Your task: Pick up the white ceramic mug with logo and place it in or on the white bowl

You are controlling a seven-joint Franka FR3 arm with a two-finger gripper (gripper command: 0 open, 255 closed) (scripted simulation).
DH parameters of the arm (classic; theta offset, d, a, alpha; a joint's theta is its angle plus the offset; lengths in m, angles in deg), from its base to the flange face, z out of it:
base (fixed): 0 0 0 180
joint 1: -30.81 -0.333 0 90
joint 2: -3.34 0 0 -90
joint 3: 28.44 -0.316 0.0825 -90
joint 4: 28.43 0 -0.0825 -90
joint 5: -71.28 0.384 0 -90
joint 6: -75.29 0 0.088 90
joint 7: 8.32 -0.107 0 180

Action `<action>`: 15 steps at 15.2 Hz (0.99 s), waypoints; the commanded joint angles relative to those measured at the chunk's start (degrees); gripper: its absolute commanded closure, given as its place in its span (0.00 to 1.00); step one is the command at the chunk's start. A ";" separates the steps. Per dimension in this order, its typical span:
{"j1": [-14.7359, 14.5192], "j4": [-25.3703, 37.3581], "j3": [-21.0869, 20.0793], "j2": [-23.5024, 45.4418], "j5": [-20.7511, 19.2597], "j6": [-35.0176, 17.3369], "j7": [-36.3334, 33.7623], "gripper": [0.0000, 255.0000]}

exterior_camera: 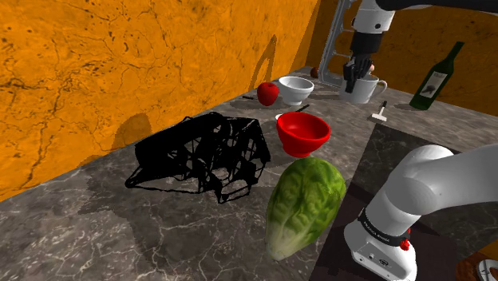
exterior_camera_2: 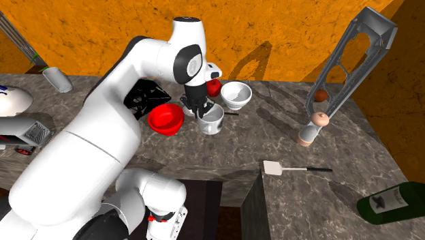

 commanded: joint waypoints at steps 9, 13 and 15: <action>-0.94 12.38 1.43 12.65 0.70 -0.40 1.36 1.00; -1.44 20.22 2.80 21.85 1.56 -1.83 2.63 1.00; -1.60 24.64 3.47 26.53 2.19 -2.10 3.38 1.00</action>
